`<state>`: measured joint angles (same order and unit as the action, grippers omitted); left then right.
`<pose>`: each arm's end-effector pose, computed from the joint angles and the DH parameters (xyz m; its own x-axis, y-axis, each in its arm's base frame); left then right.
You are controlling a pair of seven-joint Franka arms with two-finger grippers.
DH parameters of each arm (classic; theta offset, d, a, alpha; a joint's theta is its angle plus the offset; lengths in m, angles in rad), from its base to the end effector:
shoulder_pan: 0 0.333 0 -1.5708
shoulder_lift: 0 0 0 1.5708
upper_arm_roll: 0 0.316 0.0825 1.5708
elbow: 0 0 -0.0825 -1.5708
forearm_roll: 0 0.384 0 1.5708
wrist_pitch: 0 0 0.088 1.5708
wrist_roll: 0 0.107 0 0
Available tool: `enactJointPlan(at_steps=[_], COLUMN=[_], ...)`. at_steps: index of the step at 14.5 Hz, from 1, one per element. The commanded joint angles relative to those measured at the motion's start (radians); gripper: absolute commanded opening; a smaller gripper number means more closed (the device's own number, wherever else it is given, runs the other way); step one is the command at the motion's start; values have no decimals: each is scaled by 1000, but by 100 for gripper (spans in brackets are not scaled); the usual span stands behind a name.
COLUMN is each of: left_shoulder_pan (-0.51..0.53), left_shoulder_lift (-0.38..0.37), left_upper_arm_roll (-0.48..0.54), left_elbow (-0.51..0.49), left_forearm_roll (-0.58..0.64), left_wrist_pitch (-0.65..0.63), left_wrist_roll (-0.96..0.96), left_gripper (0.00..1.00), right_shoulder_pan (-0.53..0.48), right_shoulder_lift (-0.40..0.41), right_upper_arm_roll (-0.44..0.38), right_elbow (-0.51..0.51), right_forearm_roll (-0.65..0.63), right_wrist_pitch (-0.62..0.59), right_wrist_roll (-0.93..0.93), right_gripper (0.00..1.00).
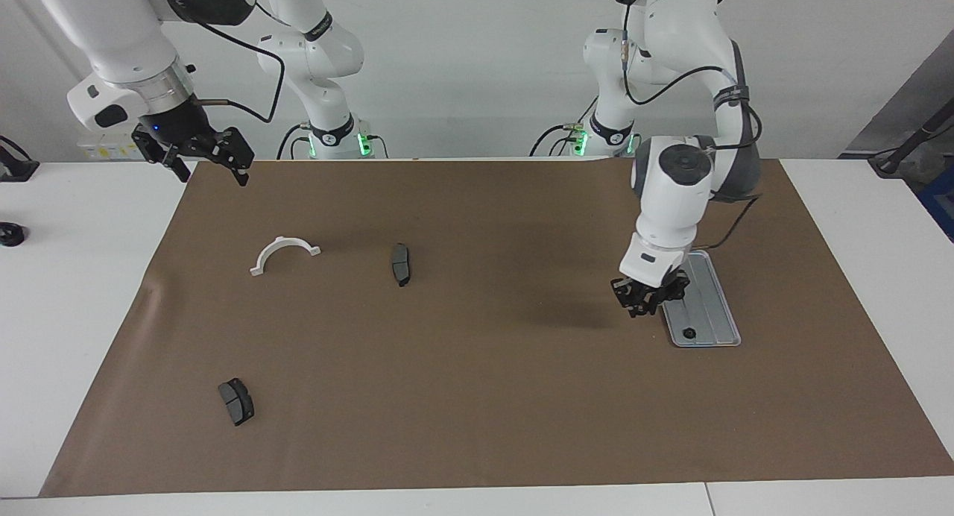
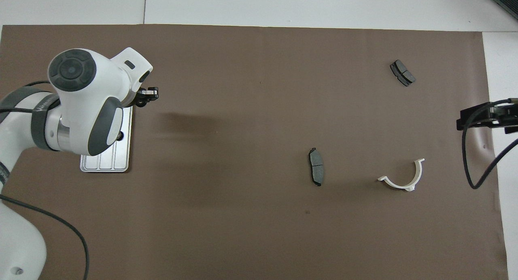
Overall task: Pick bearing gear from pile to tray
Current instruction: 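Lower the bearing into the silver tray and open the left gripper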
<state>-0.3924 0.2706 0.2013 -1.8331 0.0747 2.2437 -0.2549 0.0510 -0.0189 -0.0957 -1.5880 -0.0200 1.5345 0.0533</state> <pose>0.6256 -0.1272 0.4012 0.9862 0.0037 0.1656 0.0169 -0.9968 -0.0785 0.5440 -0.0271 0.6236 0.9946 -0.0985 -0.0337 -0.0978 -0.9950 0.0200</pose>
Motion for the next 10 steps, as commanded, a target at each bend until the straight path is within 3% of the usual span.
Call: enactJointPlan(at_steps=[1,5,10], left_shoulder_pan=[84,165,213], left_shoulder_lift=[-42,-65,-60], left_upper_arm_roll=[-17,-20,-20], left_elbow=[-83,-224,-334], left_forearm_roll=[-15,-30,-30], left_wrist_pitch=[69,278,430], left_wrist_roll=[78,164,207], left_gripper=[18,21,24], right_shoulder_pan=[4,4,4], right_shoulder_lift=[-19,-19,-19], right_upper_arm_roll=[-1,-1,-2], right_elbow=[-17,-17,-17], right_forearm_roll=[-5,-5,-5], right_wrist_pitch=[-10,-10,-10], right_wrist_roll=[0,0,0], right_gripper=[100,100,100])
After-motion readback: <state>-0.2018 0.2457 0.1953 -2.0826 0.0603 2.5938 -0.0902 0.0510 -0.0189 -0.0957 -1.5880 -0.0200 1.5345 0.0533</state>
